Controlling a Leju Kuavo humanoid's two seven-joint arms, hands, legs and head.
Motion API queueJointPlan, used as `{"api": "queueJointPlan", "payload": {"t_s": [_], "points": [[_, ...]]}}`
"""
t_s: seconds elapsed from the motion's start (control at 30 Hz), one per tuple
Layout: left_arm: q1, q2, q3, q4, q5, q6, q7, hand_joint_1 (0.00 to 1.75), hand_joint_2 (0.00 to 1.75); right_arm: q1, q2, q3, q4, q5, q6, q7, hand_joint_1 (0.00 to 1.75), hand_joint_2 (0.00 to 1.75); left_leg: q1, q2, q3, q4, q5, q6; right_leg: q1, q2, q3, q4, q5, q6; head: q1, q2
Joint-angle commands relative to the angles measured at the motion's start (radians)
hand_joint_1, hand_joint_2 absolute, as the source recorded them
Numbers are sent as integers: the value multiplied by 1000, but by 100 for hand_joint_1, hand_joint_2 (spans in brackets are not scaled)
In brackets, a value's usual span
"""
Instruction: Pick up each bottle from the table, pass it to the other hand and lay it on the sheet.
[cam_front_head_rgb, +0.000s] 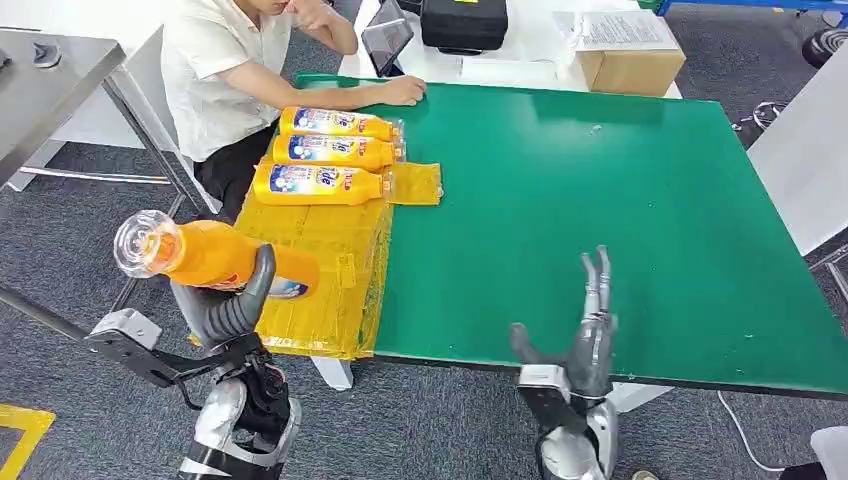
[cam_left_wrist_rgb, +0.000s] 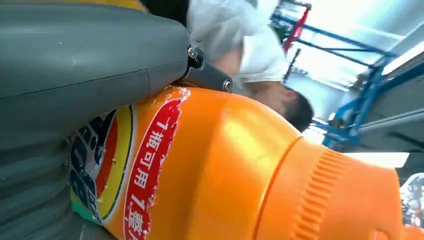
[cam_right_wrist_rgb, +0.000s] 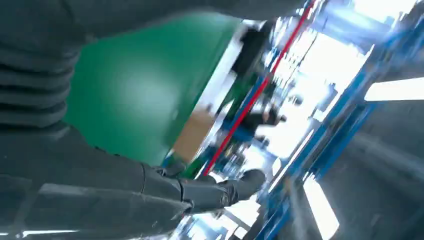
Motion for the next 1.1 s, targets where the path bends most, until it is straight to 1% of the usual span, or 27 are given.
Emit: {"api": "queueJointPlan", "payload": {"t_s": [0.03,0.07,0.1,0.13,0.17,0.2,0.23,0.27,0.3,0.33,0.37,0.4,0.43,0.5,0.53,0.57,0.6,0.77,0.83,0.87,0.9,0.93,0.97,1.0,1.1], "points": [[-230,147,-125,532,-581,65,181,175,175,13,33,-110,-112,-71,1,1,0,0,-1,-5,5,-3,2,-2,-1,-5,5,-1,-1,-2,0,0],[-287,137,-112,664,-673,66,167,175,175,-2,38,-98,-97,-64,1,1,0,175,0,-6,8,-4,2,-3,0,-5,7,-2,-1,-3,0,0],[-287,137,-112,664,-673,66,167,175,175,-2,38,-98,-97,-64,1,1,0,175,0,-5,6,-3,3,-2,0,-4,6,-2,0,-2,0,0],[-318,106,-23,742,-939,66,259,175,175,-20,30,-71,-82,-85,1,1,0,175,1,-4,8,-3,3,-3,1,-4,8,-2,0,-4,0,0],[-344,116,-45,789,-1002,66,294,175,175,-29,31,-62,-75,-91,1,1,0,175,1,0,7,-2,3,-2,1,0,5,-1,1,-3,0,0],[-405,145,-124,889,-1175,58,408,175,175,-39,29,-48,-68,-110,1,1,0,175,1,2,8,-2,2,-3,1,2,6,-1,1,-4,0,0],[-405,145,-124,889,-1175,58,408,175,175,-39,29,-48,-68,-110,1,1,0,175,1,3,6,-2,3,-3,1,3,4,-1,3,-5,0,0],[-451,156,-150,930,-1245,-26,481,175,175,-50,23,-35,-51,-130,1,1,0,175,1,2,8,-2,3,-4,1,2,6,-1,3,-7,0,0],[-459,159,-152,932,-1253,-36,485,175,175,-51,22,-36,-49,-134,1,1,0,175,1,2,6,-1,3,-3,1,1,4,0,3,-6,-1,0],[-486,164,-169,955,-1290,-96,521,175,175,-53,12,-22,-48,-158,1,1,0,175,1,2,4,-1,4,-2,1,0,2,0,3,-5,0,0],[-497,167,-174,959,-1306,-102,532,175,175,-52,10,-22,-49,-160,1,1,0,175,2,1,5,-1,4,-4,2,0,4,0,3,-6,0,0],[-497,167,-174,959,-1306,-102,532,175,175,-52,10,-22,-49,-160,1,1,0,175,2,2,4,-1,5,-3,2,1,2,0,3,-5,0,0],[-507,166,-177,965,-1323,-120,544,175,175,-53,2,-7,-49,-176,1,1,0,175,2,3,7,-1,3,-4,2,2,6,0,2,-6,0,0],[-507,166,-177,965,-1323,-120,544,175,175,-53,2,-7,-49,-176,1,1,0,175,2,4,4,0,4,-3,2,2,2,1,3,-5,0,0],[-507,166,-177,965,-1323,-120,544,175,175,-53,2,-7,-49,-176,1,1,0,175,2,5,7,-1,3,-4,2,3,5,0,2,-6,0,0],[-507,166,-177,965,-1323,-120,544,175,175,-53,2,-7,-49,-176,1,1,0,175,1,4,4,-1,4,-3,1,3,3,1,3,-5,0,0],[-507,166,-177,965,-1323,-120,544,175,175,-53,2,-7,-49,-176,1,1,0,175,2,4,6,-1,3,-4,2,3,5,1,2,-6,0,0],[-507,166,-177,965,-1323,-120,544,175,175,-53,2,-7,-49,-176,1,1,0,175,1,4,4,0,3,-3,1,3,3,1,3,-5,0,0],[-513,164,-185,960,-1333,-171,533,175,175,-53,-6,7,-51,-194,1,1,0,175,2,4,4,0,3,-3,2,3,2,1,3,-5,0,0],[-521,160,-189,964,-1336,-202,529,168,175,-55,-10,13,-49,-204,1,1,0,175,2,4,5,0,3,-4,2,3,4,1,2,-6,0,0],[-530,158,-196,970,-1343,-241,523,154,175,-59,-19,24,-47,-215,1,1,0,175,2,4,3,0,3,-3,2,3,2,1,3,-5,0,0],[-541,153,-195,980,-1338,-285,515,134,175,-64,-24,31,-45,-225,1,1,0,175,2,4,6,0,3,-4,2,3,4,1,2,-6,0,0],[-556,148,-192,994,-1326,-337,495,105,175,-72,-31,41,-41,-237,1,1,0,175,2,3,3,0,3,-4,2,2,2,1,3,-5,0,0],[-569,146,-198,1011,-1328,-367,489,52,175,-78,-36,53,-37,-248,1,1,0,175,2,3,2,0,4,-3,2,2,1,1,3,-5,0,0],[-569,146,-198,1011,-1328,-367,489,52,175,-78,-36,53,-37,-248,1,1,0,175,1,3,3,0,4,-3,1,2,2,0,3,-5,0,0]]}}
